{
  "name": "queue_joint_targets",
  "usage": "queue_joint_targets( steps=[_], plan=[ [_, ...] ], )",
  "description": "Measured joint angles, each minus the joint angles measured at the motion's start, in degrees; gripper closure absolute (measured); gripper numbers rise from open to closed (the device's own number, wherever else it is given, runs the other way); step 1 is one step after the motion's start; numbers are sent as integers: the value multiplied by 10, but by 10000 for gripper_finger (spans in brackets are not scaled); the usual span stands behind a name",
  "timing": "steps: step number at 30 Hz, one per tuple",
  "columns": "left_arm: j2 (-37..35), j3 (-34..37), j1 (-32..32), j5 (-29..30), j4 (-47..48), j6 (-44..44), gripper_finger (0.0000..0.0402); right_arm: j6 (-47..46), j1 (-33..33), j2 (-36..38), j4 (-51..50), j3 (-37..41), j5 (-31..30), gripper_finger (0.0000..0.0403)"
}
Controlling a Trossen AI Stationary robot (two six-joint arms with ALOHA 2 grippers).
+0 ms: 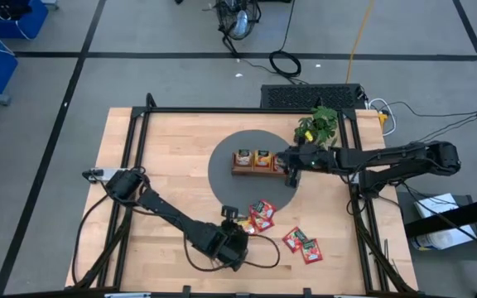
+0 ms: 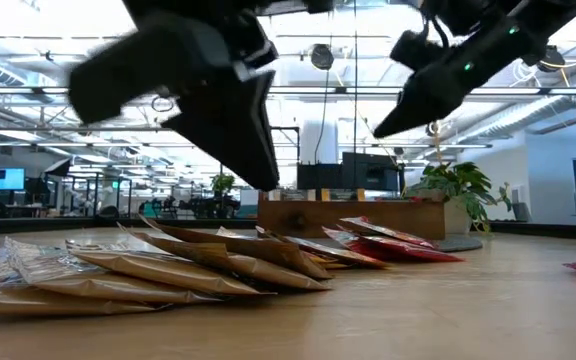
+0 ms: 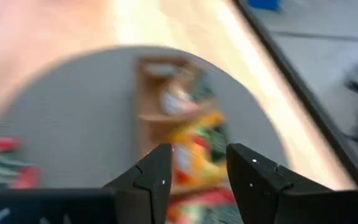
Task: Pick & Place Tea
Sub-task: Put the yellow tea bag to the middle section into the wooden organizer
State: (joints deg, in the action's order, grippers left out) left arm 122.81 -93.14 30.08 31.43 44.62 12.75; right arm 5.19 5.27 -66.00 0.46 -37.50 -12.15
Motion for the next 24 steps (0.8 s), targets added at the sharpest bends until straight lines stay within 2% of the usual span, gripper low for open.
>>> queue_joint_targets(
  steps=[3,9,15,20,24],
  plan=[
    [1,0,9,-15,0,8,369,0,-35,-10,37,0,50,262],
    [1,3,12,-14,4,23,369,-1,-103,-55,108,0,106,262],
    [1,46,6,-45,-11,25,369,24,-150,-147,198,0,180,261],
    [1,52,-3,-44,-20,25,369,44,-167,-228,275,0,200,261],
    [-1,52,-3,-47,-26,25,369,21,-166,-265,329,0,203,261]
  ],
)
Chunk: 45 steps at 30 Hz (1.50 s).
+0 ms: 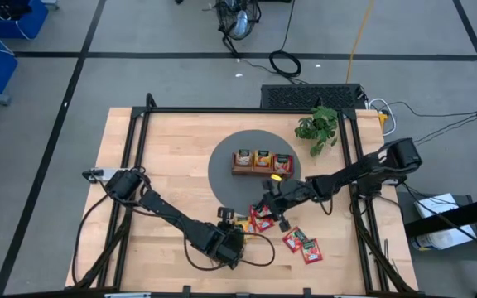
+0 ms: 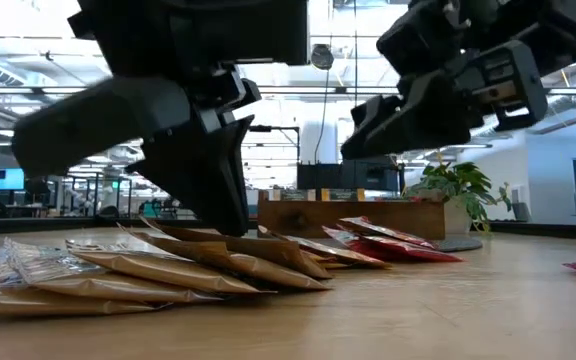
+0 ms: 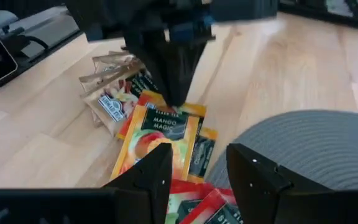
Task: Pick & Place Tea
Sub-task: Put the yellow tea bag to the middle section into the wooden organizer
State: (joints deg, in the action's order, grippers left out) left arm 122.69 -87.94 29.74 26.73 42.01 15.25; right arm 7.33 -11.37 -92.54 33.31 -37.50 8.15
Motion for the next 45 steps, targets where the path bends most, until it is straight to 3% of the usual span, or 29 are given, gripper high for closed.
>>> queue_joint_targets(
  steps=[6,13,20,28,34,45],
  plan=[
    [-1,8,-3,1,-11,1,369,-6,3,-32,31,0,54,261],
    [-1,20,-22,3,-17,14,369,-36,1,-48,82,-2,59,261],
    [-1,20,-24,6,-18,14,369,-31,-5,-73,84,-22,101,261],
    [-1,20,-23,17,-21,16,369,-28,24,-143,1,-115,106,261],
    [-1,20,-19,17,-25,11,369,-34,63,-167,-36,-139,204,261],
    [-1,20,-19,17,-52,-6,369,-7,60,-226,-29,-175,203,261]
  ],
)
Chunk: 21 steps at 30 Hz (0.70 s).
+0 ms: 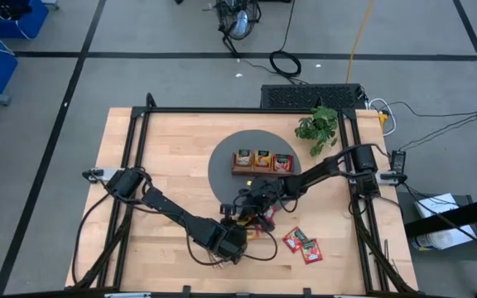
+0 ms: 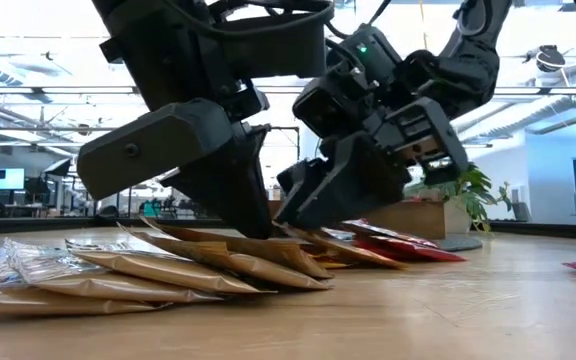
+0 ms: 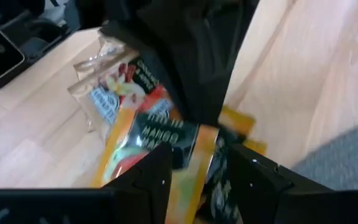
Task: Pick & Place Tea
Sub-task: Put the yellow tea bag to the middle section into the wooden organizer
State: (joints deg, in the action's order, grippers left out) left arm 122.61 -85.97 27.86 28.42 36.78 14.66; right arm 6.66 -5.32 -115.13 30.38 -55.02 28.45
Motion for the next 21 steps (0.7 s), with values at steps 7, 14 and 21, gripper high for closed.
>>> queue_joint_targets(
  steps=[7,14,21],
  plan=[
    [0,0,0,-4,-1,-5,369,-5,6,-1,-28,-1,1,261],
    [0,0,-1,-2,-6,-9,369,3,5,0,-55,-1,1,261],
    [0,0,-1,6,-5,-10,369,24,-12,1,-76,-1,-63,261]
  ],
)
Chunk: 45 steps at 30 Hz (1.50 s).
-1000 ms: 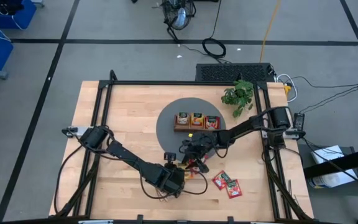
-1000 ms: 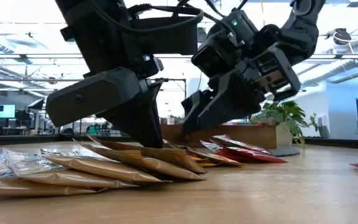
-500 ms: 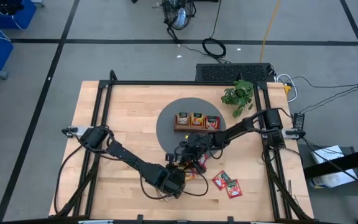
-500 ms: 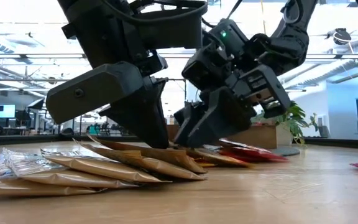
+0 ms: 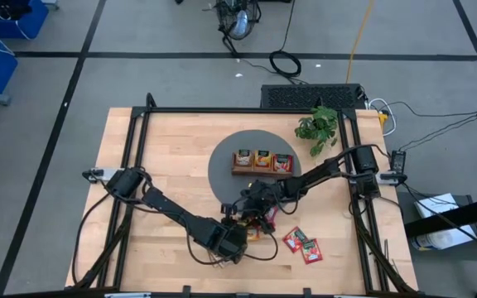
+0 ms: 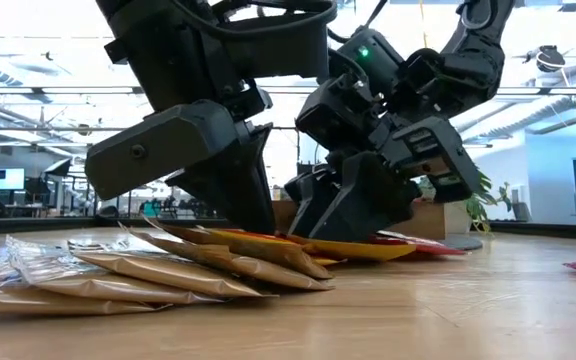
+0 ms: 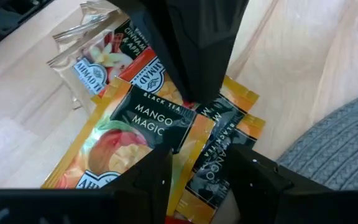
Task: Pick & Place Tea
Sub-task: Put the yellow tea bag to the middle section into the wooden organizer
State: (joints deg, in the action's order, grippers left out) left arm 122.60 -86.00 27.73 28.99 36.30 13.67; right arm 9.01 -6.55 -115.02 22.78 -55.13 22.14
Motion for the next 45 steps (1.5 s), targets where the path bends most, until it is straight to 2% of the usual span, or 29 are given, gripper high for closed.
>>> queue_joint_targets(
  steps=[6,13,18,25,33,36,40,45],
  plan=[
    [-21,0,9,-3,4,21,369,-4,-3,0,-1,1,-24,261],
    [-26,7,31,-42,-7,69,369,-8,-3,-1,-2,2,-24,261],
    [-25,48,35,-20,-40,92,369,-7,-3,2,-3,2,-24,261],
    [-27,84,7,-25,-77,110,369,-9,-7,30,-13,4,-27,261],
    [-28,100,4,-32,-99,109,369,-40,3,83,-29,4,-27,261],
    [-28,101,6,-31,-98,109,369,-26,2,90,-47,3,-22,261],
    [-27,101,6,-31,-96,107,369,7,2,88,-72,3,20,261],
    [-27,101,6,-31,-96,106,369,45,9,88,-67,3,20,261]
  ],
)
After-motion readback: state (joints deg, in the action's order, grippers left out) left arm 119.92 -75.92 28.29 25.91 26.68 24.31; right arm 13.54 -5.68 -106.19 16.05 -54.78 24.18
